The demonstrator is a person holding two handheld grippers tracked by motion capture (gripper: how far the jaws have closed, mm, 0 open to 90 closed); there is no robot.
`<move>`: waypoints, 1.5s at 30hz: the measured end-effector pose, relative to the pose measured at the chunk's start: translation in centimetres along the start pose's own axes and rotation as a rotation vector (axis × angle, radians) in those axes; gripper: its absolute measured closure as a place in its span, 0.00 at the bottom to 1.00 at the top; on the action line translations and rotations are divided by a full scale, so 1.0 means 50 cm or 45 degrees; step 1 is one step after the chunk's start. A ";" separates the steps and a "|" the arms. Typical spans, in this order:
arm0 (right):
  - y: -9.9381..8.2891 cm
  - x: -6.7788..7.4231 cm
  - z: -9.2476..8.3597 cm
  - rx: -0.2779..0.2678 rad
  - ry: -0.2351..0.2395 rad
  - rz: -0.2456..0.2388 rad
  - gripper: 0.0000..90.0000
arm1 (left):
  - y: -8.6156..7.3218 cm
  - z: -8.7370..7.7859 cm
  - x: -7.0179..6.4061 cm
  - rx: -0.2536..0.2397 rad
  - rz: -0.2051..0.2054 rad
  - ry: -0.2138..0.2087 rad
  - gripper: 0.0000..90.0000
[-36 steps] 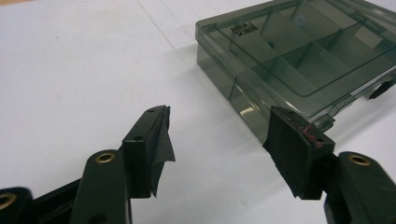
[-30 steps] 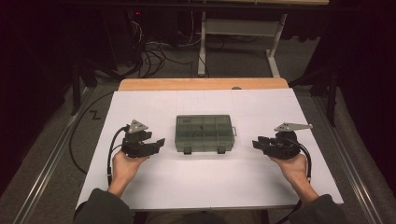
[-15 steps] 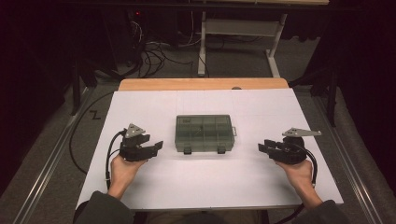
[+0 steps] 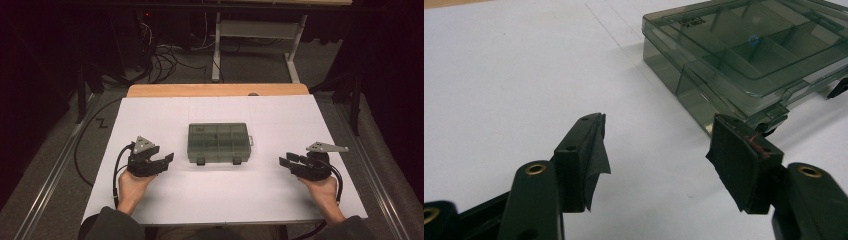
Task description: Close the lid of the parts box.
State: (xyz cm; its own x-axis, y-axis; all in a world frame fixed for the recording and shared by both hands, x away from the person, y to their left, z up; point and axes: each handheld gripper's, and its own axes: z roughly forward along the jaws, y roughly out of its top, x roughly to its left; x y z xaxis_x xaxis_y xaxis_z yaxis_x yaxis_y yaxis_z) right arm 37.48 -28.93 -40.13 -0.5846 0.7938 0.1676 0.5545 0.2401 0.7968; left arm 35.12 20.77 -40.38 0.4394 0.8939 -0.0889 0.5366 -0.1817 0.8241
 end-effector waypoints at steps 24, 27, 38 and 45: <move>-0.039 -0.005 -0.012 -0.101 -0.037 -0.006 0.59 | -0.025 0.000 0.003 -0.024 -0.038 -0.013 0.41; -0.044 -0.007 -0.013 -0.101 -0.041 -0.010 0.58 | -0.030 -0.001 0.003 -0.025 -0.043 -0.015 0.41; -0.061 -0.006 -0.020 -0.131 -0.063 -0.023 0.54 | -0.040 -0.006 0.006 -0.054 -0.073 -0.014 0.40; -0.063 -0.007 -0.021 -0.141 -0.077 -0.043 0.54 | -0.042 -0.005 0.004 -0.059 -0.073 -0.024 0.39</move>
State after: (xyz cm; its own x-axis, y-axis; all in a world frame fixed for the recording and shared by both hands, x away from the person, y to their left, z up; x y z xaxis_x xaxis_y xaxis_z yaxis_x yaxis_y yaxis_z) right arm 35.29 -30.54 -42.09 -0.5634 0.8192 0.1071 0.4643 0.2067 0.8612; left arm 33.90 21.46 -41.98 0.4224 0.8944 -0.1470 0.5277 -0.1108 0.8422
